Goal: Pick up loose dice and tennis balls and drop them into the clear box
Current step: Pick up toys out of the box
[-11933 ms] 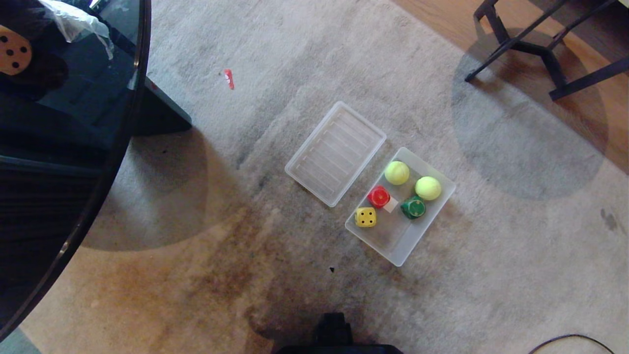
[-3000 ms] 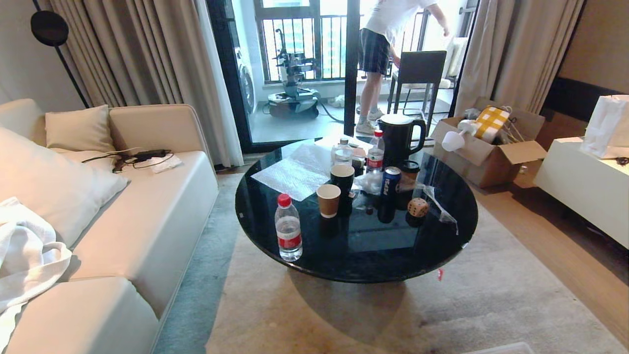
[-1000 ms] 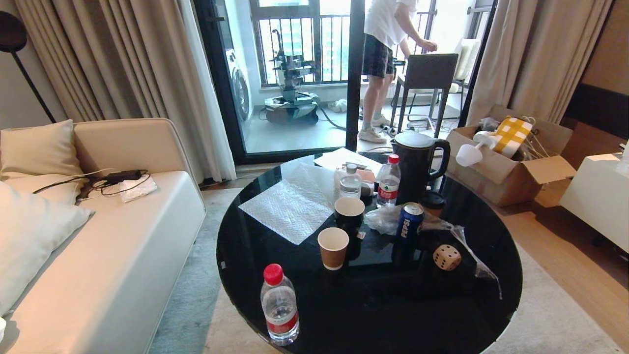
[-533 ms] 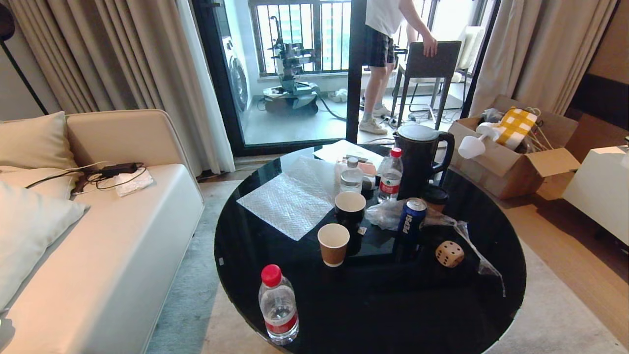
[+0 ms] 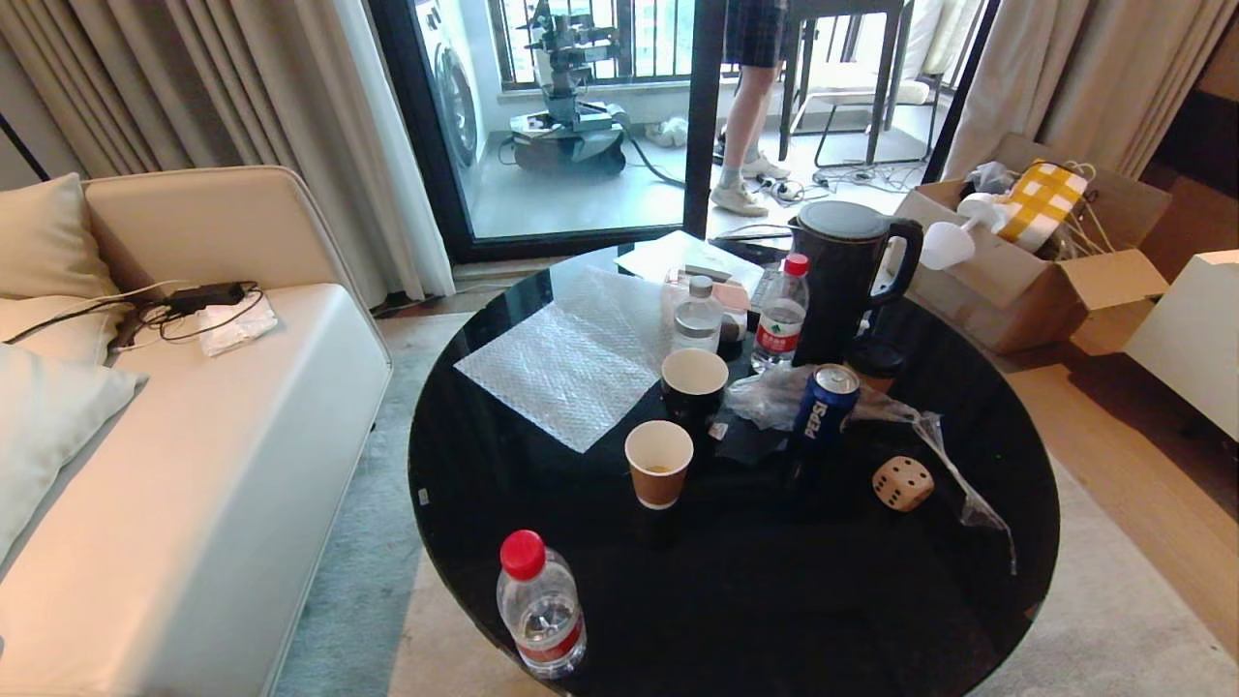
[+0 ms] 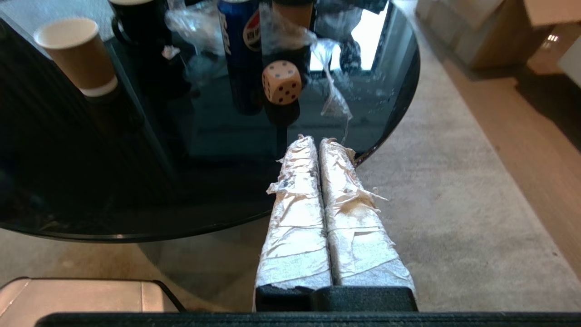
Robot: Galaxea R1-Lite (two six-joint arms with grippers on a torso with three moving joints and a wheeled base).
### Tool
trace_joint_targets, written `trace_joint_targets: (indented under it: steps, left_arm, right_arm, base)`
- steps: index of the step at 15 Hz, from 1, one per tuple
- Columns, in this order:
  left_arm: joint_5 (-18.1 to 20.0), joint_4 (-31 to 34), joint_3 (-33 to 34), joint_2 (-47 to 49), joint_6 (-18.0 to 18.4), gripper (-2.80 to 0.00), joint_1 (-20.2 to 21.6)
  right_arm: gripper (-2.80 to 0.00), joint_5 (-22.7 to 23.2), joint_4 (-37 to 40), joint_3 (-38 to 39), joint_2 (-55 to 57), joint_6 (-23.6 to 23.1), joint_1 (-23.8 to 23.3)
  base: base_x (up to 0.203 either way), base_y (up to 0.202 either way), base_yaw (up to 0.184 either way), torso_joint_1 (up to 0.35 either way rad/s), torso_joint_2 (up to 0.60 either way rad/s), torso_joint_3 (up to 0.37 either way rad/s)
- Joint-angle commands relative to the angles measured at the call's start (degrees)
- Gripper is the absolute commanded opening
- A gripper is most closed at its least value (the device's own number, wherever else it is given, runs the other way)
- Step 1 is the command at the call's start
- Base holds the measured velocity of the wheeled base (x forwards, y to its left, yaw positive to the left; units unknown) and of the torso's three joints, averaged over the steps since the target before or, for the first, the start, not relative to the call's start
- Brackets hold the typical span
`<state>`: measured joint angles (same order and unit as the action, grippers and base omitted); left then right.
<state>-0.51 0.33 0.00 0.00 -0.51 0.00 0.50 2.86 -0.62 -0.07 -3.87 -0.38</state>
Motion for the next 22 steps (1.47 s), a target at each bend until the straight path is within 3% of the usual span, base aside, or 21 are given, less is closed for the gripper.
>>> trace_joint_targets:
  steps: [1, 9, 17, 19, 22]
  left_arm:
    - [-0.02, 0.02, 0.0, 0.0, -0.02, -2.8, 0.0]
    - [-0.02, 0.02, 0.0, 0.0, -0.02, -2.8, 0.0]
    - [-0.02, 0.02, 0.0, 0.0, -0.02, -2.8, 0.0]
    - [-0.02, 0.02, 0.0, 0.0, -0.02, -2.8, 0.0]
    - [-0.02, 0.02, 0.0, 0.0, -0.02, -2.8, 0.0]
  right_arm:
    - [-2.8, 0.03, 0.04, 0.01, -0.01, -0.09, 0.02]
    - [-2.8, 0.03, 0.04, 0.01, -0.01, -0.09, 0.03]
    - [-2.8, -0.33, 0.39, -0.35, -0.01, 0.0, -0.06]
    - [-2.8, -0.17, 2.43, -4.94, 1.34, 0.03, -0.04]
    - [-2.8, 0.31, 13.77, -16.16, 7.29, 2.96, -0.05]
  base:
    - [0.0, 0.0, 0.0, 0.002, 0.0, -0.203]
    - [0.0, 0.0, 0.0, 0.002, 0.0, -0.195]
    - [0.0, 0.0, 0.0, 0.001, 0.0, -0.026]
    - [0.0, 0.0, 0.0, 0.0, 0.0, 0.0]
    - [0.0, 0.0, 0.0, 0.0, 0.0, 0.0]
